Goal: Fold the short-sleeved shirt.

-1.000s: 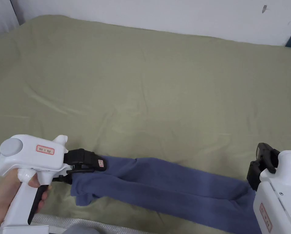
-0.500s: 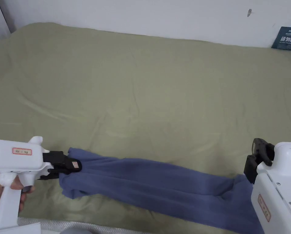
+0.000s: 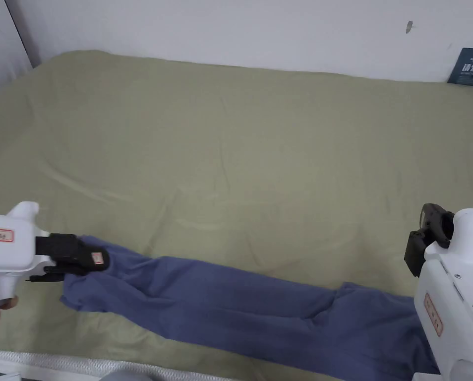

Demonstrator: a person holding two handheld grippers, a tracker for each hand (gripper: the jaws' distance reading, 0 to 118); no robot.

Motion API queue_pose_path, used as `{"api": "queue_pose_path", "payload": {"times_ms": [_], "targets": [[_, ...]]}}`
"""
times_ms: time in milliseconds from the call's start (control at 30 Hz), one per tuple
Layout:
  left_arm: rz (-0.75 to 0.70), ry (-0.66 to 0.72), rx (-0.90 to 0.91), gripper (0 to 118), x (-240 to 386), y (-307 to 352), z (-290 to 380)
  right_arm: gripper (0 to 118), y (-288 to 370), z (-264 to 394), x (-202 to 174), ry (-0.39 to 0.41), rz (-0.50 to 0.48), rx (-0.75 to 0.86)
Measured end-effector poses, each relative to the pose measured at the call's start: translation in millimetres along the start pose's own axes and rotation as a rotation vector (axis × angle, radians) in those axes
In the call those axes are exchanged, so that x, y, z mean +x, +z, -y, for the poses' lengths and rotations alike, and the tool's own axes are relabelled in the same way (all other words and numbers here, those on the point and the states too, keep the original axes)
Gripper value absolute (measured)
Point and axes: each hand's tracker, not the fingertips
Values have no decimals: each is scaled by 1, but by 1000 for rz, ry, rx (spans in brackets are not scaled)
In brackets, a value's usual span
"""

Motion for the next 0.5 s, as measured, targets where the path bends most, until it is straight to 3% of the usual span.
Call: {"api": "queue_pose_path", "payload": {"times_ms": [300, 500], "targets": [[3, -269, -126, 4, 122, -82, 22, 0, 19, 18, 15, 3, 5, -34], [-45, -335, -230, 4, 157, -176, 46, 0, 22, 30, 33, -7, 43, -67]]}}
